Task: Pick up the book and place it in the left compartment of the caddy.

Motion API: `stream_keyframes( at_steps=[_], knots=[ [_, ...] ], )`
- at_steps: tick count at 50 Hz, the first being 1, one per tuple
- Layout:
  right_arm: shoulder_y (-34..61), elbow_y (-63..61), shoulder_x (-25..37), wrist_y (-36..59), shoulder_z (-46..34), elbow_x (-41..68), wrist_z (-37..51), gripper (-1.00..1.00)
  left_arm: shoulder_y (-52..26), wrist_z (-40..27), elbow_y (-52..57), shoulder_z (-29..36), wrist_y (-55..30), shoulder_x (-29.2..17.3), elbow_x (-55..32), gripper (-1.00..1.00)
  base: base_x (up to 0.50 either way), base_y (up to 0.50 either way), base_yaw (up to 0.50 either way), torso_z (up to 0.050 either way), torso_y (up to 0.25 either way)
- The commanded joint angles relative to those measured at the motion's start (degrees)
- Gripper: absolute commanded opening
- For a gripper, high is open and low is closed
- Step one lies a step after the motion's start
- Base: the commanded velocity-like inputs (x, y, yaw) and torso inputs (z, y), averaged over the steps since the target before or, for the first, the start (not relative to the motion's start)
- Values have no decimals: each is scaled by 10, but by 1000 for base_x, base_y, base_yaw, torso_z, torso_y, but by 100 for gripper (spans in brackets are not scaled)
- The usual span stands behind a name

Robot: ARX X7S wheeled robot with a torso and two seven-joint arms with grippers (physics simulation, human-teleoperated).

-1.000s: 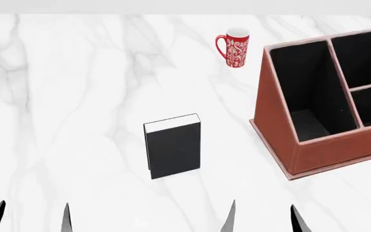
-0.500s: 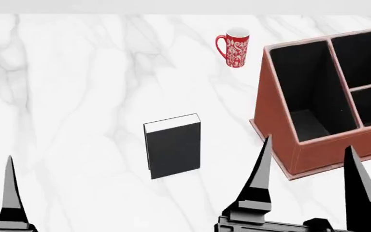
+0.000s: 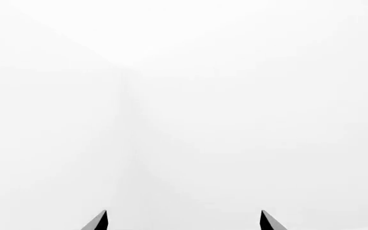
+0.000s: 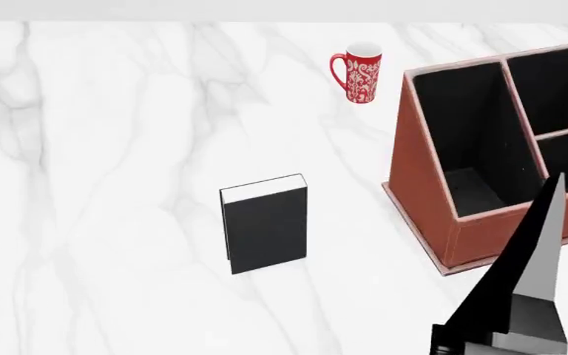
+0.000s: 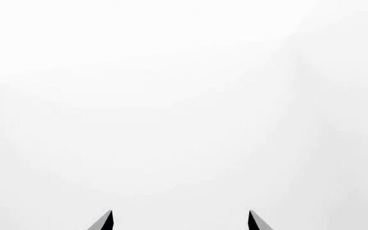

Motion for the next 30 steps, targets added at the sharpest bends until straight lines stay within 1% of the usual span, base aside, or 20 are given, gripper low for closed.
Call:
stream_keyframes(
  at_steps=[1,6,13,15,17,20,27,30],
  knots=[
    [-21,5,90,-93,7,15,90,100,50,-5,0,-80,90,17,-29,100,0,0,0,0,0],
    [-53,2,130,-127,35,19,127,100,73,-16,0,-107,118,17,-51,100,0,0,0,0,0],
    [-92,2,155,-154,76,29,154,100,97,-27,0,-130,146,17,-69,100,0,0,0,0,0],
    [-107,1,178,-173,78,26,174,100,110,-33,0,-139,161,17,-76,100,0,0,0,0,0],
    [-133,1,216,-203,76,14,205,100,125,-41,0,-152,176,17,-85,100,0,0,0,0,0],
    [-165,1,258,-239,82,5,245,100,142,-52,0,-167,193,17,-93,100,0,0,0,0,0],
    [-206,2,293,-272,101,-2,280,100,170,-69,0,-189,223,17,-112,100,0,0,0,0,0],
    [-253,1,323,-310,120,-20,305,100,188,-82,0,-200,241,17,-118,100,0,0,0,0,0]
  ],
)
